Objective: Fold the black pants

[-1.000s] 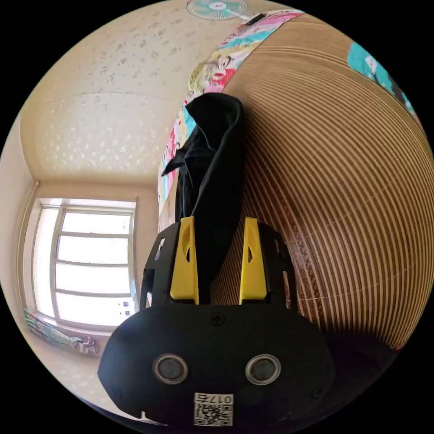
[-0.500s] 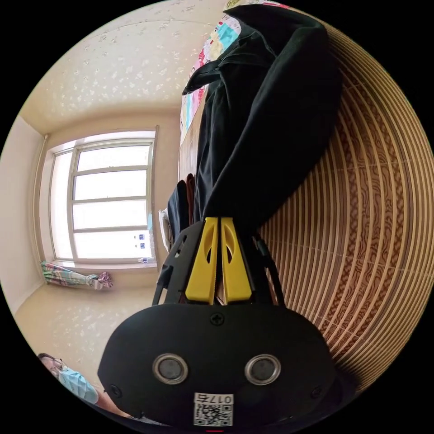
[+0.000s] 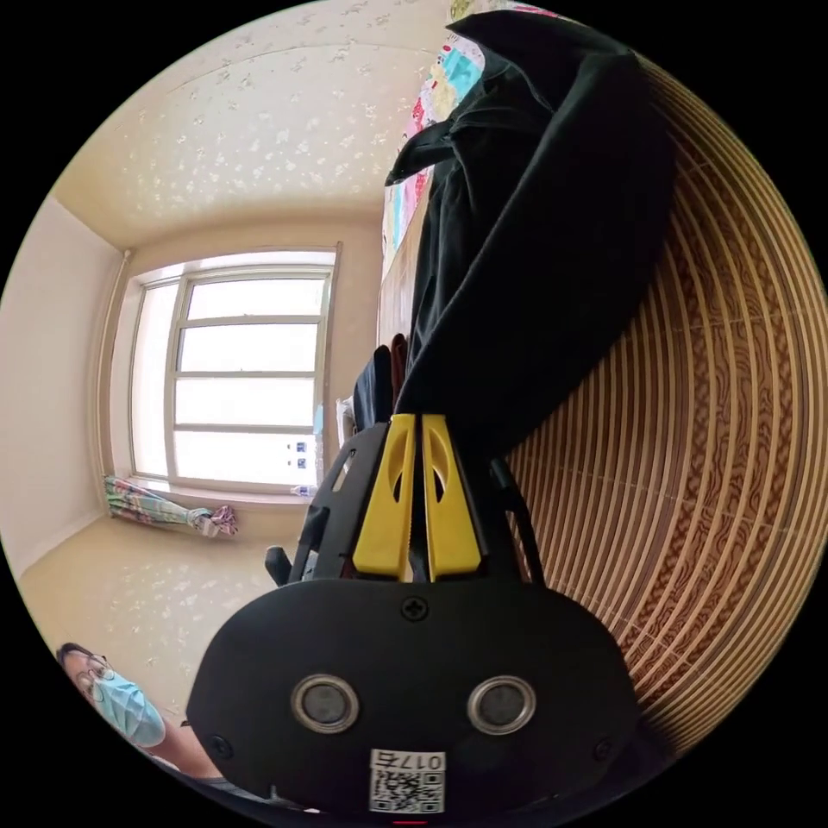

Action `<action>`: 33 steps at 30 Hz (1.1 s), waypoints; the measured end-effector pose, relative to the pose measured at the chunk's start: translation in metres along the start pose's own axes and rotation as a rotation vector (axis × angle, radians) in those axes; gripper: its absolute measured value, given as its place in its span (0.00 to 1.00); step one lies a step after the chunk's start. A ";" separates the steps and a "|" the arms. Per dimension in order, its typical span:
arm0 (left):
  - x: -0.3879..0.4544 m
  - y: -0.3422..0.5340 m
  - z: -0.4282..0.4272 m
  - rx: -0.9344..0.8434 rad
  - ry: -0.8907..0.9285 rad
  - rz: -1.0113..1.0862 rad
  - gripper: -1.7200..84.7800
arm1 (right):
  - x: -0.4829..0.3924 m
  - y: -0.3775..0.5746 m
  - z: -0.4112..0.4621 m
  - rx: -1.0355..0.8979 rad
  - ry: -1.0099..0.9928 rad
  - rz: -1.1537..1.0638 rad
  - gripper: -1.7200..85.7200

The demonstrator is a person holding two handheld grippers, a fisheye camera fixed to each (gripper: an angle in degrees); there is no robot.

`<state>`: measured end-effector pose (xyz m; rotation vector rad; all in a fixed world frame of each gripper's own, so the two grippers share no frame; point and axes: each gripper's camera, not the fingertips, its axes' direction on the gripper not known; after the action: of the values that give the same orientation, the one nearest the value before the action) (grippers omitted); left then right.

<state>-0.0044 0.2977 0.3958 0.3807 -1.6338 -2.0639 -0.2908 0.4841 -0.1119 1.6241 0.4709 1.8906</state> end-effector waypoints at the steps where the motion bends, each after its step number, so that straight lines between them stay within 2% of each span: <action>1: 0.000 0.005 -0.015 0.046 0.054 0.004 0.02 | -0.003 0.002 -0.006 0.043 -0.013 -0.010 0.09; 3: 0.005 0.026 -0.068 0.251 0.297 0.060 0.02 | -0.008 0.010 -0.019 0.131 -0.051 -0.031 0.13; 6: 0.023 0.043 -0.096 0.370 0.548 0.117 0.02 | -0.017 0.029 -0.040 0.301 -0.130 -0.109 0.18; 12: 0.107 0.051 -0.069 0.299 0.543 0.201 0.01 | -0.031 0.051 -0.055 0.479 0.128 -0.009 0.21; 14: 0.123 0.052 -0.057 0.275 0.576 0.210 0.01 | -0.036 0.051 -0.049 0.466 0.227 0.032 0.17; 16: 0.126 0.054 -0.053 0.273 0.638 0.194 0.01 | -0.036 0.048 -0.037 0.440 0.367 0.132 0.07; 18: 0.113 0.064 -0.073 0.329 0.643 0.204 0.01 | -0.042 0.054 -0.031 0.464 0.386 0.117 0.06; 23: 0.077 0.108 -0.148 0.433 0.677 0.344 0.01 | -0.111 0.085 -0.030 0.302 0.461 -0.121 0.04; 26: 0.071 0.137 -0.176 0.424 0.706 0.466 0.02 | -0.156 0.126 -0.029 0.191 0.486 -0.301 0.05; 28: 0.070 0.150 -0.181 0.394 0.729 0.514 0.02 | -0.175 0.160 -0.017 0.075 0.577 -0.432 0.05; 30: 0.064 0.159 -0.171 0.361 0.771 0.487 0.02 | -0.163 0.173 -0.009 -0.015 0.625 -0.428 0.07; 33: 0.050 0.163 -0.144 0.323 0.872 0.392 0.02 | -0.119 0.177 -0.015 -0.066 0.564 -0.311 0.12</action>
<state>0.0566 0.1228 0.5211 0.8452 -1.3222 -1.0862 -0.3336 0.2751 -0.0968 0.8897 0.8269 2.0709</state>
